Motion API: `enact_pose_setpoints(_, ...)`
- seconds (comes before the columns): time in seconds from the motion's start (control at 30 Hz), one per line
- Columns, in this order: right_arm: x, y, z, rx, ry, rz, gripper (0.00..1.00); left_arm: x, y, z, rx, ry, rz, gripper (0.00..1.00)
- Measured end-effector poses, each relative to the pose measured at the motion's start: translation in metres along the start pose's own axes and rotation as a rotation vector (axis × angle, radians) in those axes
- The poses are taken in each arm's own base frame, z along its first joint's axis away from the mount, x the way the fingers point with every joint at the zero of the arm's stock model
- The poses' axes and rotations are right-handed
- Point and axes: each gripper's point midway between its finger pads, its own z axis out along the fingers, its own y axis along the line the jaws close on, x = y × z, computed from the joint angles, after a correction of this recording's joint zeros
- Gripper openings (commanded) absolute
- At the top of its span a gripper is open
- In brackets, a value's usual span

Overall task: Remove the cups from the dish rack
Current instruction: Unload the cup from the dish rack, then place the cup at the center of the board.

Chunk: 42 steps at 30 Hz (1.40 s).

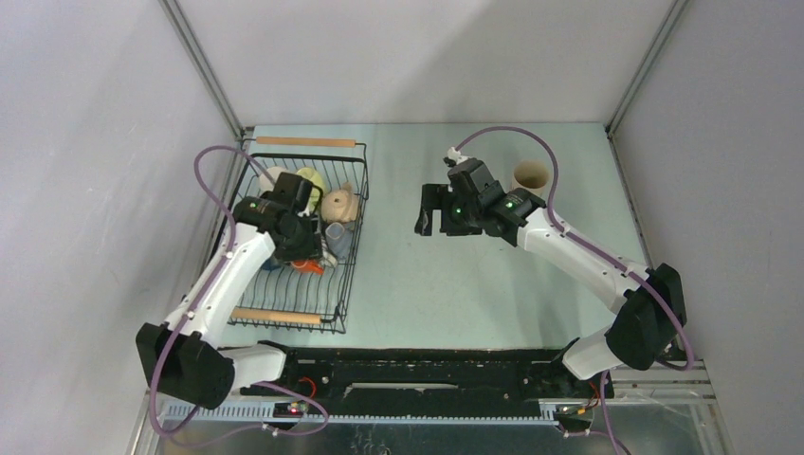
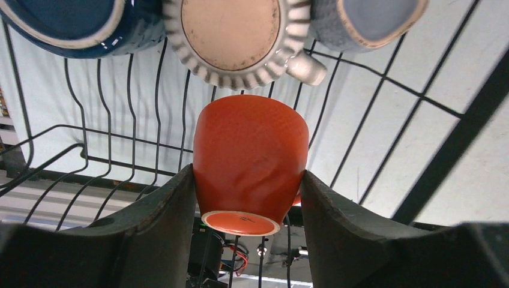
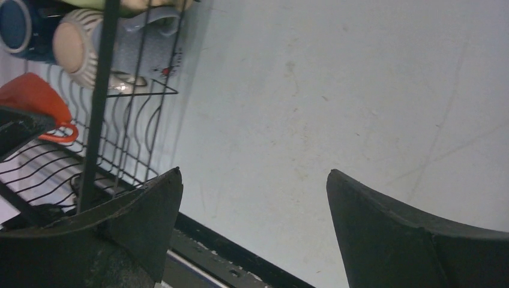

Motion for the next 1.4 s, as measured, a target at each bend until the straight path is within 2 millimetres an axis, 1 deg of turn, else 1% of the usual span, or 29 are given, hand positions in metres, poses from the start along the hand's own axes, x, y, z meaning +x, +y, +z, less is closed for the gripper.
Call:
enact_pose_setpoints(0.2, -0.007, 0.028, -0.002, -0.133, -0.015, 0.006, 0.96, -0.02, -0.004, -0.027, 0.032, -0.064, -0.005, 0.29)
enact_pose_setpoints(0.33, -0.015, 0.056, -0.008, -0.259, -0.037, 0.004, 0.94, -0.029, -0.007, -0.042, 0.063, -0.095, -0.005, 0.29)
enact_pose_setpoints(0.53, -0.029, 0.092, -0.022, -0.443, -0.064, 0.025, 0.88, -0.035, -0.018, -0.058, 0.134, -0.118, -0.009, 0.28)
enact_pose_setpoints(0.57, -0.032, 0.101, -0.026, -0.49, -0.067, 0.036, 0.86, -0.035, -0.02, -0.06, 0.146, -0.121, -0.008, 0.28)
enact_pose_setpoints(0.63, -0.035, 0.107, -0.03, -0.527, -0.069, 0.045, 0.83, -0.034, -0.023, -0.062, 0.169, -0.119, -0.005, 0.28)
enact_pose_setpoints(0.73, -0.043, 0.122, -0.035, -0.617, -0.066, 0.086, 0.77, -0.033, -0.029, -0.066, 0.198, -0.12, 0.003, 0.28)
enact_pose_setpoints(0.8, -0.046, 0.129, -0.034, -0.66, -0.052, 0.117, 0.73, -0.033, -0.033, -0.069, 0.217, -0.123, 0.01, 0.28)
enact_pose_setpoints(0.9, -0.046, 0.138, -0.024, -0.715, -0.009, 0.172, 0.69, -0.033, -0.04, -0.074, 0.25, -0.128, 0.022, 0.28)
enact_pose_setpoints(1.03, -0.04, 0.146, -0.009, -0.76, 0.062, 0.242, 0.65, -0.034, -0.048, -0.079, 0.286, -0.137, 0.039, 0.28)
enact_pose_setpoints(1.1, -0.039, 0.15, -0.004, -0.779, 0.088, 0.271, 0.64, -0.033, -0.052, -0.08, 0.3, -0.138, 0.047, 0.29)
enact_pose_setpoints(1.27, -0.04, 0.163, -0.001, -0.851, 0.125, 0.319, 0.62, -0.033, -0.061, -0.083, 0.337, -0.141, 0.065, 0.28)
enact_pose_setpoints(1.4, -0.038, 0.169, 0.002, -0.885, 0.151, 0.347, 0.59, -0.032, -0.067, -0.085, 0.359, -0.143, 0.077, 0.28)
